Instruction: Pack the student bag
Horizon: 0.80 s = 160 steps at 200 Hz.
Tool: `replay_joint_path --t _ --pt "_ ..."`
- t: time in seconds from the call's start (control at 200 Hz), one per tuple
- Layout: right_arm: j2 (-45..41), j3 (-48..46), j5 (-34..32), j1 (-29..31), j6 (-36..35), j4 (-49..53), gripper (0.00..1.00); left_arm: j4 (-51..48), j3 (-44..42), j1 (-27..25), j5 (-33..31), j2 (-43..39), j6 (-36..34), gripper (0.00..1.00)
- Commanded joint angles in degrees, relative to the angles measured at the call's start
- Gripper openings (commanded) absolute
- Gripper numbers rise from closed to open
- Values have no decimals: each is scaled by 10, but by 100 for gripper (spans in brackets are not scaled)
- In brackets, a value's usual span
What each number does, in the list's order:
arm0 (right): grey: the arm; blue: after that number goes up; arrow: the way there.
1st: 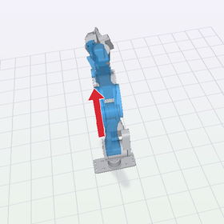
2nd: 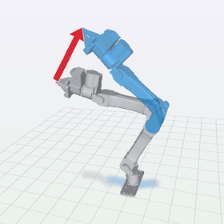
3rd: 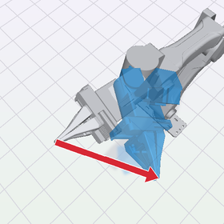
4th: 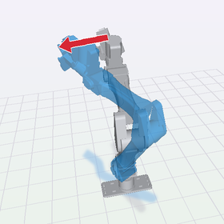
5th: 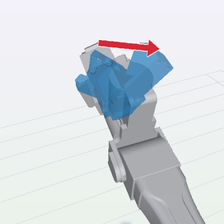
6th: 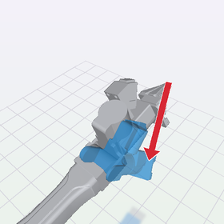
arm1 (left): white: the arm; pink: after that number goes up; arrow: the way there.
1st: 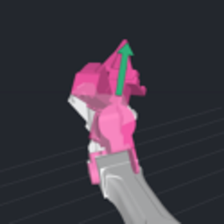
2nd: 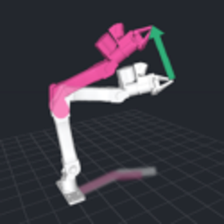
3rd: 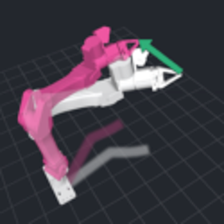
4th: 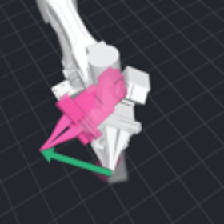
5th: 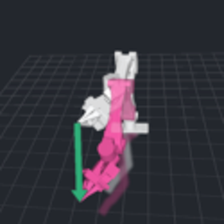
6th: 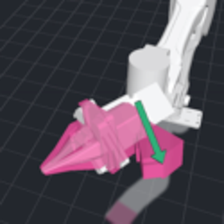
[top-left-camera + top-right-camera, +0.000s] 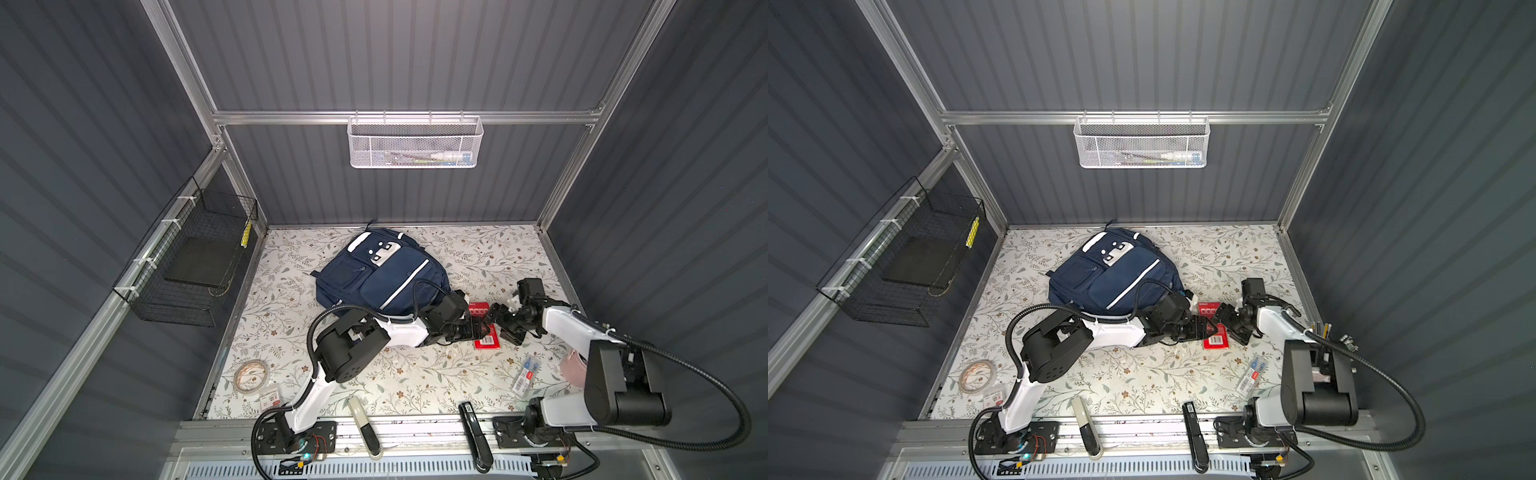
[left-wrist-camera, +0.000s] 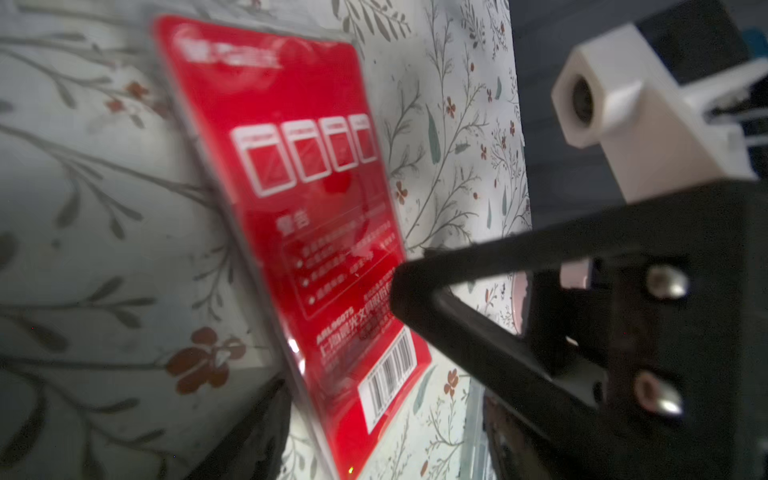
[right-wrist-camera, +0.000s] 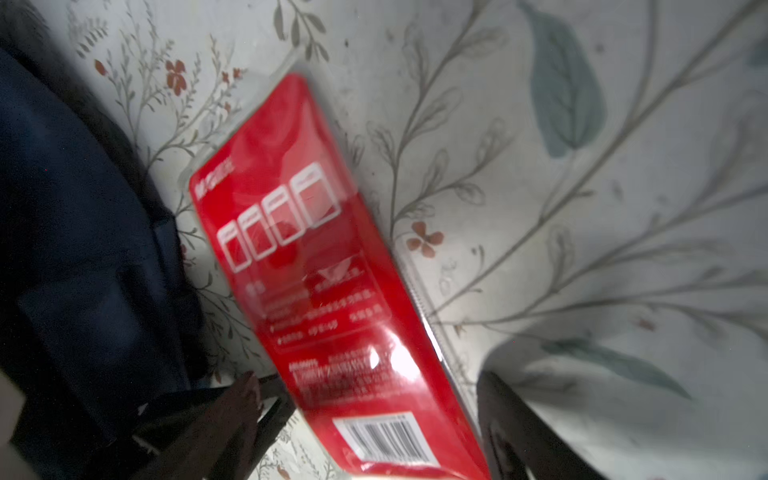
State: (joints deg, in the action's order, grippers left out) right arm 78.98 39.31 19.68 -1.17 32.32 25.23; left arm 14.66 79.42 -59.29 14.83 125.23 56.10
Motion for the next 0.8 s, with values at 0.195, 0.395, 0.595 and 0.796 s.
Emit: replay_joint_path --t 0.195,0.395,0.595,0.796 --pt "-27 -6 -41 -12 -2 33 82 -60 34 25 -37 20 -31 74" --pt "41 12 84 -15 -4 -72 71 -53 53 24 -31 59 -68 68" --pt "83 12 57 -18 5 -77 65 -18 55 22 11 101 -23 54" --pt "87 -8 130 -19 23 -150 61 121 51 22 103 135 39 45"
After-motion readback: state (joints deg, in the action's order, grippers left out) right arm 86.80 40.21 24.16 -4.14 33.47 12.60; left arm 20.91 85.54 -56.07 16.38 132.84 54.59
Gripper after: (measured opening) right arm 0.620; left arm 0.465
